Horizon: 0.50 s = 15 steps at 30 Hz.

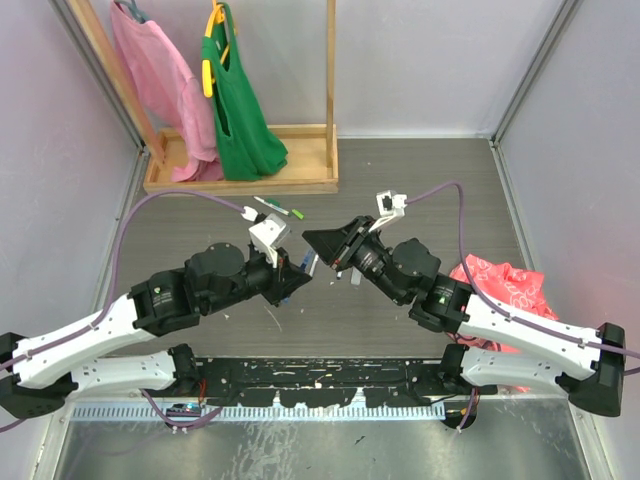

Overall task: Insert the pens into the pen caps
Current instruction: Place the pen at the center of the board.

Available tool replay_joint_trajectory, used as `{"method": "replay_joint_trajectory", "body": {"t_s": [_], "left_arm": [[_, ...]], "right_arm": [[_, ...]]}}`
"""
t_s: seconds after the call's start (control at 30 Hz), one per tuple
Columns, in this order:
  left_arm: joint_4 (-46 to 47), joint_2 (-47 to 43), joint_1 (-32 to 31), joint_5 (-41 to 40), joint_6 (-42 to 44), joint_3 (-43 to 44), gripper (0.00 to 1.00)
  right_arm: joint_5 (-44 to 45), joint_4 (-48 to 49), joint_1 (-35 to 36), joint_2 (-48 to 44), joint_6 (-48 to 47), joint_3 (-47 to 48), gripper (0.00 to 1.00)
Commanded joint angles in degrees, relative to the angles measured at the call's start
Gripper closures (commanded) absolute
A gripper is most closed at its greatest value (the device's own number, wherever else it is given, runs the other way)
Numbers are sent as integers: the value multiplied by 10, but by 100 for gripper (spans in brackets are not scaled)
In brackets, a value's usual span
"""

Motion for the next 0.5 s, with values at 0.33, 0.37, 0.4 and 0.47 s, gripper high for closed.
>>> {"method": "replay_joint_trajectory", "body": {"t_s": [0.33,0.37,0.4,0.47], "left_arm": [[162,2,5,-75,38,106,100],[163,1,5,-77,39,107,100],[164,0,5,-78,41,109,100],[166,1,5,-78,42,112,100]], "right_arm": [[10,-84,153,50,52,-75,100],[19,-88,164,55,56,-76,100],[27,-90,176,60,60,-79,100],[38,-87,199,73,68,-81,100]]}}
